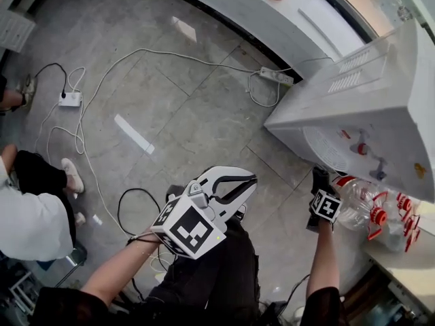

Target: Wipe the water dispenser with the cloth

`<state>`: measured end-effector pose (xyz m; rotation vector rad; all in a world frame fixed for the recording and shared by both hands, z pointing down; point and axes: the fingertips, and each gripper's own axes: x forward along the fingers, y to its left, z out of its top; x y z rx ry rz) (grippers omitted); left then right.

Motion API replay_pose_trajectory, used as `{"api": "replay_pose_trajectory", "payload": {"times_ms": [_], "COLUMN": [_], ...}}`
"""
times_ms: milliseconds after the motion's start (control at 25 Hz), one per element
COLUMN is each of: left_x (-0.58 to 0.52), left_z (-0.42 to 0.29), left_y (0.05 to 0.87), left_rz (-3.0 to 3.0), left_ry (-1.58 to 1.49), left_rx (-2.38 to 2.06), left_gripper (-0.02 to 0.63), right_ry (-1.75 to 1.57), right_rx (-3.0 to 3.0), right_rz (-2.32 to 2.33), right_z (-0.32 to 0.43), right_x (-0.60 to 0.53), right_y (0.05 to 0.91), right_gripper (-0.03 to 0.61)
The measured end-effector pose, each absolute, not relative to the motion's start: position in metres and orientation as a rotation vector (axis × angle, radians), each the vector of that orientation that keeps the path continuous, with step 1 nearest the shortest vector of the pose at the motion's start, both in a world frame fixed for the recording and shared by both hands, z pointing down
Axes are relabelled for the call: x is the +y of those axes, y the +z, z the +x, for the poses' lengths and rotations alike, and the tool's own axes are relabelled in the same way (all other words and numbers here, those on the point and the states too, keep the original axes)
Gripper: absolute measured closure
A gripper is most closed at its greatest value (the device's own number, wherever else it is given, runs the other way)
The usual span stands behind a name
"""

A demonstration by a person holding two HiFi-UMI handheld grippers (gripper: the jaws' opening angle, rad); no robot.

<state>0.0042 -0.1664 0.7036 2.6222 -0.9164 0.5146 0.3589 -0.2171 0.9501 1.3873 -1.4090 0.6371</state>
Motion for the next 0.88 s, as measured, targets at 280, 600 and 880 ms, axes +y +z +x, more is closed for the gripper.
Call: {"api": "replay_pose_trajectory", "payload": {"times_ms": [280, 600, 880], "left_x": [-0.159, -0.151, -0.142], "left_z": [-0.016, -0.028, -0.027], "left_y": [0.611, 0.522, 0.448], "left_rz": [2.585, 2.635, 2.727], "left_ry": [0.511, 0.525, 0.508], "left_rx": [-0.932, -0.908, -0.847], "left_gripper": [0.592, 0.592, 0.592], "right_ry": [0.771, 0.845, 0.843], "right_rx": [-1.497, -1.731, -1.943], "right_rz": [1.415, 1.466, 1.549], "right_z": [0.317, 0.257, 0.195], "right_x": [-0.177, -0.167, -0.168], "right_y": [0.860, 0.725, 0.589], "right_gripper": [0.478, 0.479, 0.479]}}
